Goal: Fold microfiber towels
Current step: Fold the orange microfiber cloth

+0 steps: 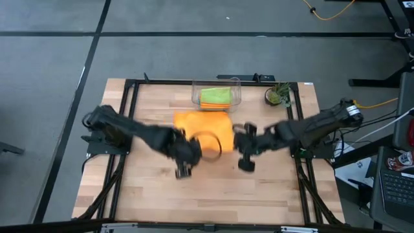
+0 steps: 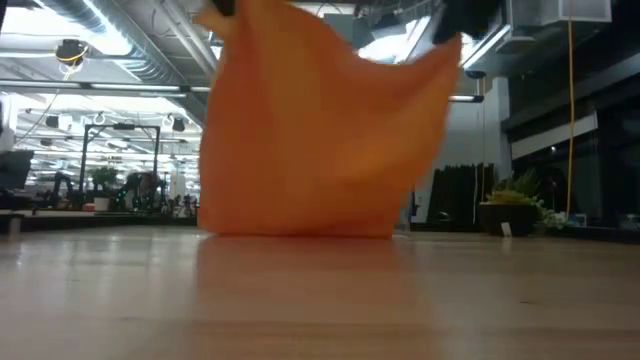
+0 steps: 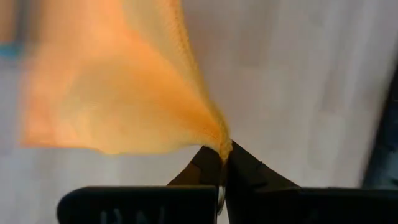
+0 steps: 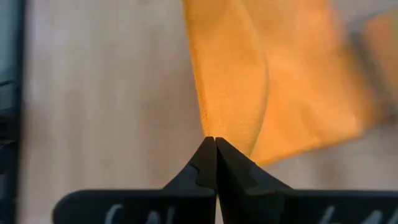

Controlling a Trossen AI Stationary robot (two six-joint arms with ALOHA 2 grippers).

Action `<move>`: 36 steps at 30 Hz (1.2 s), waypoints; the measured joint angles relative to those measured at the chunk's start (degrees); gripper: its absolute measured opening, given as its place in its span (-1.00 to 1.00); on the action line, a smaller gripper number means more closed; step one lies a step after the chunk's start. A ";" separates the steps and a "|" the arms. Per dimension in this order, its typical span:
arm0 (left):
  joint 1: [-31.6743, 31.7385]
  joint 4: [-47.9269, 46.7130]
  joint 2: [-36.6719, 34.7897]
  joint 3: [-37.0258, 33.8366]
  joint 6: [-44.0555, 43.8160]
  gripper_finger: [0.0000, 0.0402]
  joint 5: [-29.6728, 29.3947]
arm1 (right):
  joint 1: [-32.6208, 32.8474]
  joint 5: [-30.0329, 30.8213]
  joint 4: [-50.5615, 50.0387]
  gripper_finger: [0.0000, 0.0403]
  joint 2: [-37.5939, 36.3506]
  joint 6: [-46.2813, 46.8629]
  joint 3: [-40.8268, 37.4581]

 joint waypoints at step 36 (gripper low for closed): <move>-5.19 8.08 8.39 -9.94 -2.26 -1.00 4.73 | 2.21 6.01 26.42 -1.00 5.49 8.45 -17.27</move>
